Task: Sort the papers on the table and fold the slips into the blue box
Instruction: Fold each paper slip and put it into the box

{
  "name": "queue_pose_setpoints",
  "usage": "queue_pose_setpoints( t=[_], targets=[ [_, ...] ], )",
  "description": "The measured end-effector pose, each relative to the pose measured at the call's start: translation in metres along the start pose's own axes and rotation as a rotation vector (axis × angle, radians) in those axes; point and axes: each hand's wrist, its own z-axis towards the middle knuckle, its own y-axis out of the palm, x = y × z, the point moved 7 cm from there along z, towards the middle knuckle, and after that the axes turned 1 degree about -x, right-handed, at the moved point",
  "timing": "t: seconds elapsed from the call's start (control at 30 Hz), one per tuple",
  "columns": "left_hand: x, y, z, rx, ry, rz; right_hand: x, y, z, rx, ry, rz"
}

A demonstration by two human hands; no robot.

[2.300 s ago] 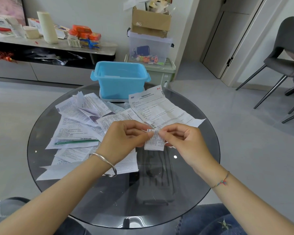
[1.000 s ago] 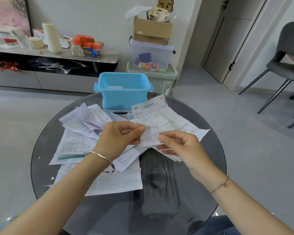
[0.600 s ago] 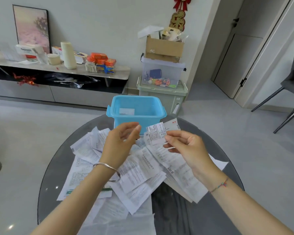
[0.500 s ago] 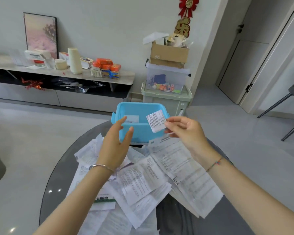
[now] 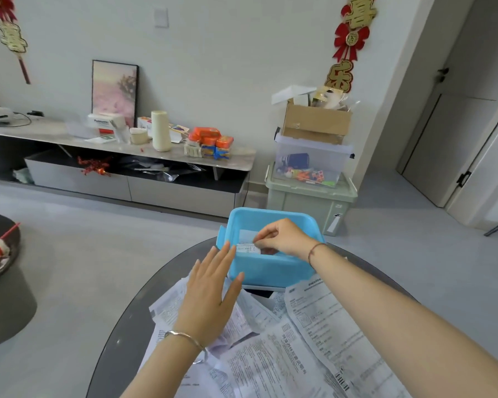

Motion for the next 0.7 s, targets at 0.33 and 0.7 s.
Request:
queue_pose_setpoints(
  t=[0.33, 0.7],
  targets=[
    [0.003, -0.003, 0.001, 0.005, 0.039, 0.010, -0.018, -0.017, -0.015, 0.048, -0.039, -0.015],
    [0.070, 0.033, -0.047, -0.301, 0.229, 0.159, 0.021, -0.045, -0.203, 0.405, -0.106, 0.073]
  ],
)
